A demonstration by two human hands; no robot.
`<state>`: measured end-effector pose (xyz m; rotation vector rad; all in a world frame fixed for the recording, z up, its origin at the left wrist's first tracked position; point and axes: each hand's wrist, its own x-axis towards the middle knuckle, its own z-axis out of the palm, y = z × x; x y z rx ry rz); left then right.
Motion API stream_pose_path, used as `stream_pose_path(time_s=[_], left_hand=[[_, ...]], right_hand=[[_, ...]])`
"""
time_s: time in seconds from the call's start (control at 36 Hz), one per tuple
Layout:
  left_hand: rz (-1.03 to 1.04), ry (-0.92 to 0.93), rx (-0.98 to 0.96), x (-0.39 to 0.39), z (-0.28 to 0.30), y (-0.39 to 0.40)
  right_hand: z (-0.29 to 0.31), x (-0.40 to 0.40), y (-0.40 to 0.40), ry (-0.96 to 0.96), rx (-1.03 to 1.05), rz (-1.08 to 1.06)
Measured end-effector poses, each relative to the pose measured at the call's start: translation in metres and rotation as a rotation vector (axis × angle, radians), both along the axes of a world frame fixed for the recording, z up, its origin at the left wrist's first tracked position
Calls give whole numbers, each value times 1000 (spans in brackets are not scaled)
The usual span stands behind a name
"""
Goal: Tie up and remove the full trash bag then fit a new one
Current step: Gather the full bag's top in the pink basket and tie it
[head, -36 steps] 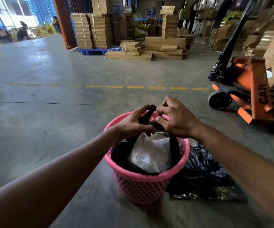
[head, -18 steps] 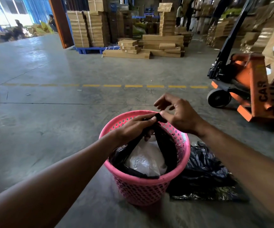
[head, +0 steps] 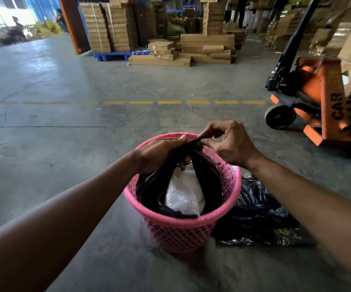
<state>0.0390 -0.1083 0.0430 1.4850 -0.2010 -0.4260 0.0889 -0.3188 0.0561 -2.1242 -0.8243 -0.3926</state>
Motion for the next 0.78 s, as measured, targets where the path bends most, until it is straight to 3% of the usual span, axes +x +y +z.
stream_pose_path(time_s=[0.19, 0.39, 0.47, 0.58, 0.67, 0.78], left_hand=[[25, 161, -101, 3, -6, 11], [183, 124, -34, 6, -5, -7], [215, -192, 307, 0, 2, -11], [113, -899, 1037, -7, 0, -5], [69, -1206, 1186, -16, -6, -4], [47, -1301, 1140, -17, -12, -6]], right_hand=[[-7, -23, -8, 156, -49, 99], [-50, -47, 12, 78, -121, -12], [-47, -42, 12, 138, -180, -45], [-28, -34, 11, 109, -100, -79], [-15, -26, 12, 138, -29, -62], [3, -21, 21, 93, -88, 102]])
